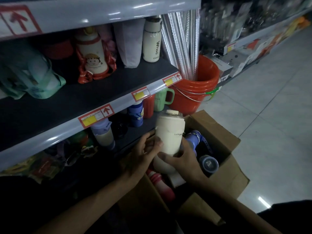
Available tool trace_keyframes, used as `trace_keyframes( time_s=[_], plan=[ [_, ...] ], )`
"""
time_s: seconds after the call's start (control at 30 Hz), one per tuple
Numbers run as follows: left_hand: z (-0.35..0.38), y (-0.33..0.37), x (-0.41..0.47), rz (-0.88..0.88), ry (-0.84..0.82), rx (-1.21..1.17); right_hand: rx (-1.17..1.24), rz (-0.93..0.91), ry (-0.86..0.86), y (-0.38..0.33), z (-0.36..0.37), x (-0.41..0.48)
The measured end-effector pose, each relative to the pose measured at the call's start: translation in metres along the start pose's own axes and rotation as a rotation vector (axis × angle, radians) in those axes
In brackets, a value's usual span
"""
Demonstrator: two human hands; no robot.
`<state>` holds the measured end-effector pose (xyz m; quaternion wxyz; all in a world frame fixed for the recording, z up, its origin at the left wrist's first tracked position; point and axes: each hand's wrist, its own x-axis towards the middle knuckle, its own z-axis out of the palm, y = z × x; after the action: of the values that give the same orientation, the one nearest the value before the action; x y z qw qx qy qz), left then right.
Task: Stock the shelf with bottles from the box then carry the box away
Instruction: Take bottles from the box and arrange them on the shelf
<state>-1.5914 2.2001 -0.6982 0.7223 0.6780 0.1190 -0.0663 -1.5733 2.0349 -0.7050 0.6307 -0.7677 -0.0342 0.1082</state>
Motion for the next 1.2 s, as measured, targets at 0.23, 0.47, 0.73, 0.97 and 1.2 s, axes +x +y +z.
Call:
trace_keyframes(
  time_s=[0.23,0.47,0.73,0.97,1.2],
  plan=[
    [-0.007,0.009,-0.008,-0.007,0.004,-0.205,-0.151,-0.165,-0.008,-0.022,0.018,-0.017],
    [-0.035,0.018,-0.008,-0.036,0.18,-0.494,-0.462,-0.336,-0.078,-0.034,0.042,-0.033],
    [-0.075,0.055,-0.015,-0.011,0.295,-0.643,-0.393,-0.699,-0.044,-0.064,0.052,-0.03],
    [-0.106,0.066,-0.037,-0.003,0.101,-0.812,-0.36,-0.703,-0.057,-0.084,0.066,-0.029],
    [-0.123,0.103,-0.065,0.142,0.268,-0.71,-0.116,-0.61,-0.079,-0.125,0.102,-0.041]
  ],
)
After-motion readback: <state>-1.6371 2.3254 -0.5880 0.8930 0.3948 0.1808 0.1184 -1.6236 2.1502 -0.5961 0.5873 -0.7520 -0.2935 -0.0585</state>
